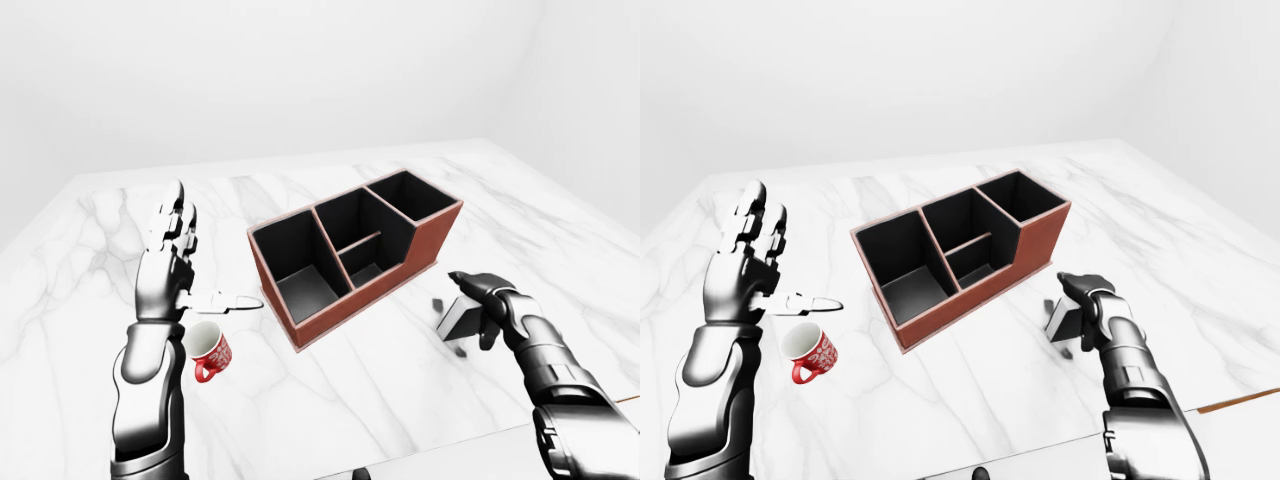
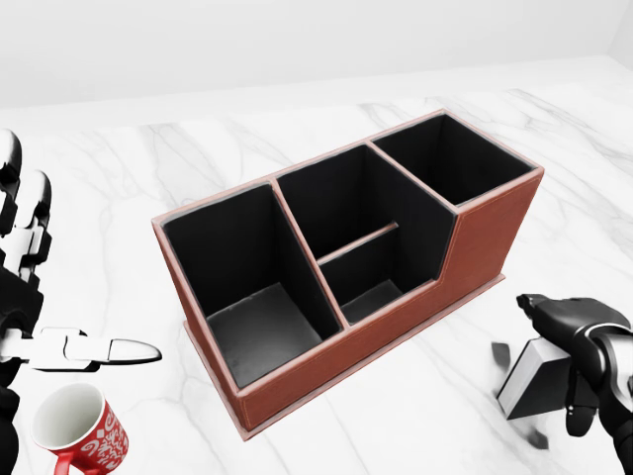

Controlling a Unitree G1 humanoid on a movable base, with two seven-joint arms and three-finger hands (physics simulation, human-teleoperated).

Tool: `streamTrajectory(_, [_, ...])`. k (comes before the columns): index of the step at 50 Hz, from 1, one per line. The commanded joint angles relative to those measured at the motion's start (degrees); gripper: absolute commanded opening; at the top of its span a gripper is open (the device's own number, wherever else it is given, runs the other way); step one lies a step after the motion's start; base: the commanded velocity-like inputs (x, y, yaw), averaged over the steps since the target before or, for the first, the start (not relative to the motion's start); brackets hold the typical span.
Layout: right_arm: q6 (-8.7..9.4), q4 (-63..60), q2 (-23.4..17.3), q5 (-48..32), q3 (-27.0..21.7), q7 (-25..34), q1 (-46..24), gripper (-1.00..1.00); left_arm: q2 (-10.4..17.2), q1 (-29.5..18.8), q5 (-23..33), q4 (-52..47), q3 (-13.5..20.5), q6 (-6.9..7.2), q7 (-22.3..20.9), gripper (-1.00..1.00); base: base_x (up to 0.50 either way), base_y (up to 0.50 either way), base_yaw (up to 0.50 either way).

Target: Pick up the book and place it in the left compartment of the caddy.

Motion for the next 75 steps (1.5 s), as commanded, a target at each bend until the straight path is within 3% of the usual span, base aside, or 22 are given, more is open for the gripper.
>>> streamTrajectory(1, [0.0, 6.3, -0.6, -0.9, 1.4, -2.7, -0.5, -1.0, -0.1, 0.3, 0.3, 0.0, 0.1, 0.0, -0.1, 1.0, 0.0, 0.0, 0.0])
streamTrajectory(17, [0.0, 3.4, -1.2, 0.0, 1.0, -0.1, 0.7, -1.0, -0.2, 0.6, 0.4, -1.4, 0.1, 0.0, -0.2, 1.0, 0.0, 0.0, 0.0])
streamTrajectory(28, [0.0, -19.1, -0.5, 3.3, -4.4, 13.3, 5.3, -1.0, -0.3, 0.5, 0.4, -1.2, -0.1, 0.0, -0.1, 1.0, 0.0, 0.0, 0.0])
streamTrajectory(38, [0.0, -31.9, -0.3, 6.1, -7.6, 21.3, 4.6, -1.0, -0.3, 0.7, -0.1, -1.2, 0.3, 0.0, -0.1, 1.0, 0.0, 0.0, 0.0])
streamTrajectory(53, [0.0, -51.8, 2.5, 8.8, -9.1, 21.3, 6.1, -1.0, -0.3, 0.9, -0.8, -0.9, 0.7, 0.0, -0.2, 1.0, 0.0, 0.0, 0.0])
streamTrajectory(75, [0.0, -63.1, 13.2, 10.6, -1.0, 21.3, -3.8, -1.0, 0.0, 0.9, -2.9, -2.0, 1.6, 0.0, -0.3, 1.0, 0.0, 0.0, 0.0])
